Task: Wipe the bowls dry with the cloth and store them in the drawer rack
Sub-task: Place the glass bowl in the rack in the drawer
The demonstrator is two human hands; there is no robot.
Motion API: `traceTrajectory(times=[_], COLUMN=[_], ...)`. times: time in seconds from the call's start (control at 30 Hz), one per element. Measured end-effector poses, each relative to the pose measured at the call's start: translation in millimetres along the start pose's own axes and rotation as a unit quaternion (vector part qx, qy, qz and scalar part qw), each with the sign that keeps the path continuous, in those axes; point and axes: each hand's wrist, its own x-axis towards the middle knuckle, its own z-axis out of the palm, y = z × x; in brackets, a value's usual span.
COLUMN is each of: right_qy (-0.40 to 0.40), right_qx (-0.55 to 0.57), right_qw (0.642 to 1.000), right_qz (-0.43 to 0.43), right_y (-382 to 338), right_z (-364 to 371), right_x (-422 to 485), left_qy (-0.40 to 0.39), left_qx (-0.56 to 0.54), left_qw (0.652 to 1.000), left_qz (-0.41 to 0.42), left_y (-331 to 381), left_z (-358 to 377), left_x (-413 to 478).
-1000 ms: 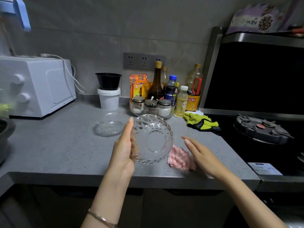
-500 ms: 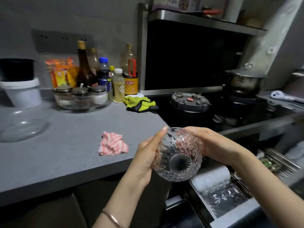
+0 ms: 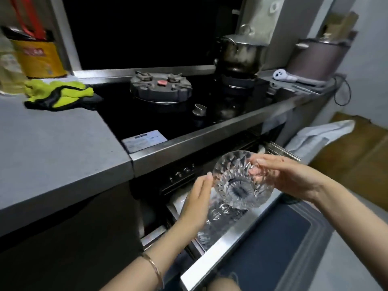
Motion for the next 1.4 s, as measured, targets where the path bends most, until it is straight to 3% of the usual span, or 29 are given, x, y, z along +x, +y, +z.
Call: traceTrajectory(times=[0.1, 0.23, 0.43, 0.67, 1.03, 1.4], right_qy=[0.073, 0.146, 0.151, 0.138, 0.081, -0.018], right_qx=[0.038, 0.041, 0.000, -0.098, -0.212, -0.206], right_qw=[0.997, 0.988, 0.981, 0.954, 0.903, 0.880], right_qz=[-0.001, 0.034, 0.123, 0.249, 0.365, 0.426], right_y=[14, 38, 66, 105, 139, 165], right_z=[-30, -67, -109, -135, -154, -150], right_x=[16, 53, 109, 168, 212, 231], left_qy=[0.000, -0.031, -0.062, -0.046, -0.018, -0.017], left_qx=[0.138, 0.362, 0.510, 0.549, 0.525, 0.538], left_qw=[0.990, 0.929, 0.856, 0.834, 0.850, 0.842], left_qz=[0.011, 0.067, 0.058, 0.026, 0.042, 0.034], left_y=[-48, -98, -156, -182, -187, -187], left_z=[14, 27, 36, 42, 45, 47], left_x=[17, 64, 113, 125, 123, 125])
